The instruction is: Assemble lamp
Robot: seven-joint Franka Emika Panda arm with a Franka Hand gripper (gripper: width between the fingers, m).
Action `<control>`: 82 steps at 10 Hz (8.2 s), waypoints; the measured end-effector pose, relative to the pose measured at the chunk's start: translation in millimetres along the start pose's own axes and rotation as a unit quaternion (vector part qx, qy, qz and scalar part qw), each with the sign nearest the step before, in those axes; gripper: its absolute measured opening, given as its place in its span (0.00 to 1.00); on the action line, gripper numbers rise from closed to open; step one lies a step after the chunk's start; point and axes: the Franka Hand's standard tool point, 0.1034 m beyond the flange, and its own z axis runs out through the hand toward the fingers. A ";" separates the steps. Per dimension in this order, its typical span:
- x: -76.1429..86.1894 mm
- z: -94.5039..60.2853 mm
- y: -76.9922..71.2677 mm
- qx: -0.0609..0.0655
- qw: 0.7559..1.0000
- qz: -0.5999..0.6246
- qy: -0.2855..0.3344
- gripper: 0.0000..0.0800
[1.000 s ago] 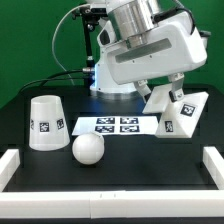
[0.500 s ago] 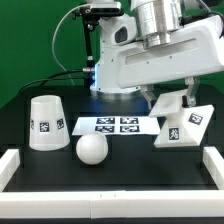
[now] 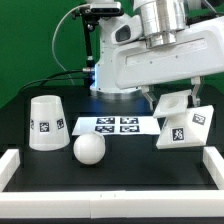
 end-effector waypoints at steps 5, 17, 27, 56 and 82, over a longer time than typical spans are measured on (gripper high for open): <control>18.6 20.6 -5.6 -0.012 0.980 -0.200 0.014 0.66; 57.8 38.9 -9.5 -0.019 0.943 -0.325 0.073 0.66; 38.0 80.3 -30.4 -0.012 0.957 -0.276 0.093 0.66; 54.4 7.5 25.2 -0.053 0.974 -0.207 -0.070 0.87; 58.4 21.7 164.6 -0.146 0.858 -0.092 -0.483 0.87</control>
Offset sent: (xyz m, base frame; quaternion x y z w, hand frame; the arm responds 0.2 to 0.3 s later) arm 0.0164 0.0222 -0.0157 -0.0292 0.0519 -0.2291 0.9716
